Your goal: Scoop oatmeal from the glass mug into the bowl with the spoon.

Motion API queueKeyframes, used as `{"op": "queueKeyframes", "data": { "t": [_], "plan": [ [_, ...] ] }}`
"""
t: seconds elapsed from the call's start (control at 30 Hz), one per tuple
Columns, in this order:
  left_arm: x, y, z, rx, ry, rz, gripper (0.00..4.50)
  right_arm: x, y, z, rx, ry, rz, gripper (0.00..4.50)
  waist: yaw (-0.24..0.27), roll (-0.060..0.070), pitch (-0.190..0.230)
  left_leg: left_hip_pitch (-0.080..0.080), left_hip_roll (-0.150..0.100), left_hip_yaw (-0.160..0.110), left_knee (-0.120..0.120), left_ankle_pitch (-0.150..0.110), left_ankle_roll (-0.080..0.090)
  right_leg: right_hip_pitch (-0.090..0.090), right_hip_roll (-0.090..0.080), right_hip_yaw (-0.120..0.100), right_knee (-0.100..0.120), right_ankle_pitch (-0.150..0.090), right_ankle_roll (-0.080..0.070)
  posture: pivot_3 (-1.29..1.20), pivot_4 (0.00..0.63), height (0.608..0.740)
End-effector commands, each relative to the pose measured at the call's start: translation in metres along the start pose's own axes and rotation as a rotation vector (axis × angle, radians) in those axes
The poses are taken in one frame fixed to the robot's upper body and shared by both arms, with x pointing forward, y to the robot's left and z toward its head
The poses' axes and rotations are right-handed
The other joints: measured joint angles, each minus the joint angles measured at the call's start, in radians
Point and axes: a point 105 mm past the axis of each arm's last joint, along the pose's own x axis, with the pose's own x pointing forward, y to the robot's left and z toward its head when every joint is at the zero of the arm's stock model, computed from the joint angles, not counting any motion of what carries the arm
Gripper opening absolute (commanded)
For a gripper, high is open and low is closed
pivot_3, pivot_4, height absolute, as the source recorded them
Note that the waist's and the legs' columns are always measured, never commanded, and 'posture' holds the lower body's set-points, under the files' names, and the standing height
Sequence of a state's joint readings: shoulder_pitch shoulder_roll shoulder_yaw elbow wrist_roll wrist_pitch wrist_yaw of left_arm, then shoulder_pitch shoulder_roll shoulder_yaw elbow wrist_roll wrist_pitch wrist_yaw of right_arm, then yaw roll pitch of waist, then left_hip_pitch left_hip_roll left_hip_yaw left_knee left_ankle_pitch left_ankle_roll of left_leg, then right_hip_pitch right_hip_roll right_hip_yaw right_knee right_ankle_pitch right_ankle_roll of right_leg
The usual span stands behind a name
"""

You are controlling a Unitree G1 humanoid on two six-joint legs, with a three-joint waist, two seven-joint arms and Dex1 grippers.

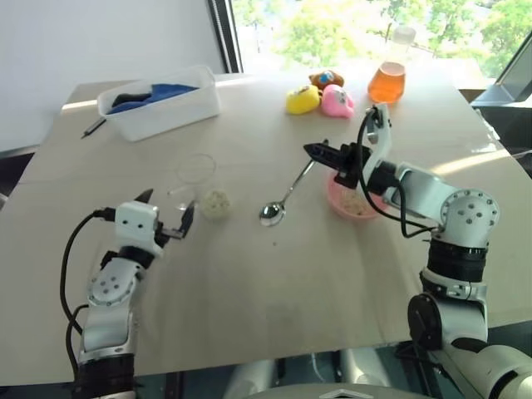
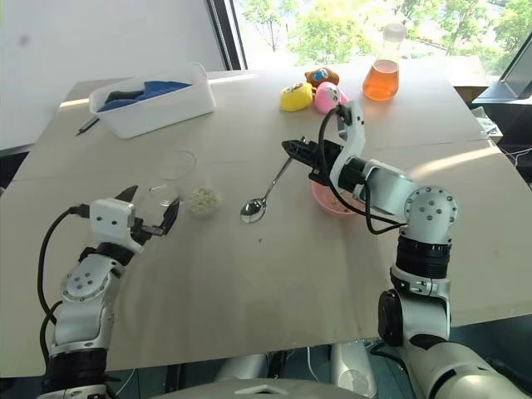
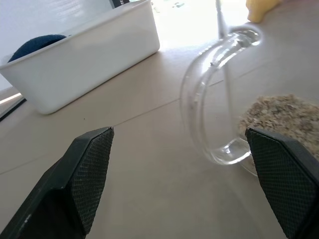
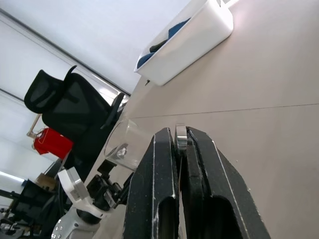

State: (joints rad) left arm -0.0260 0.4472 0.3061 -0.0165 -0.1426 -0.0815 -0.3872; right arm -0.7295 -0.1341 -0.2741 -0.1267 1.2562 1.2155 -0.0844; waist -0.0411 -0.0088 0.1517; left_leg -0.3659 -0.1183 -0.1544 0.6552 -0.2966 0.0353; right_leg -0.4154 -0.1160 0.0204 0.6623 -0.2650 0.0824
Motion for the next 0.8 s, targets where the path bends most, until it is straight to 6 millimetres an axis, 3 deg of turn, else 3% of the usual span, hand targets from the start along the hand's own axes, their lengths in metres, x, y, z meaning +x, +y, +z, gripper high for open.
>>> {"op": "queueKeyframes", "data": {
  "t": [0.03,0.33,0.7,0.8],
  "plan": [
    [0.003,0.003,0.014,0.021,-0.064,0.011,4.45,-0.003,0.013,0.008,-0.032,-0.036,0.043,0.0,0.0,0.0,0.0,0.0,0.0,0.0,0.0,0.0,0.0,0.0,0.0,0.0,0.0,0.0,0.0,0.0,0.15,0.74],
    [0.005,0.011,0.024,0.028,-0.107,0.075,4.45,-0.002,0.013,0.005,-0.035,-0.027,0.038,0.0,0.0,0.0,0.0,0.0,0.0,0.0,0.001,0.0,0.0,0.0,0.0,0.0,0.0,0.0,0.0,0.0,0.15,0.74],
    [0.018,0.007,0.017,0.023,-0.101,0.108,4.45,-0.002,0.009,0.009,-0.05,-0.048,0.016,0.0,0.0,0.0,0.0,-0.001,0.0,0.0,0.002,0.0,0.0,0.0,0.001,0.0,0.0,0.0,0.0,0.0,0.15,0.74],
    [0.021,0.005,0.017,0.02,-0.108,0.116,3.57,-0.002,0.009,0.008,-0.049,-0.047,0.016,0.0,0.0,0.0,0.0,-0.001,0.0,-0.001,0.003,0.0,0.0,0.0,0.0,-0.001,0.001,0.0,0.0,0.0,0.15,0.74]
  ]
}}
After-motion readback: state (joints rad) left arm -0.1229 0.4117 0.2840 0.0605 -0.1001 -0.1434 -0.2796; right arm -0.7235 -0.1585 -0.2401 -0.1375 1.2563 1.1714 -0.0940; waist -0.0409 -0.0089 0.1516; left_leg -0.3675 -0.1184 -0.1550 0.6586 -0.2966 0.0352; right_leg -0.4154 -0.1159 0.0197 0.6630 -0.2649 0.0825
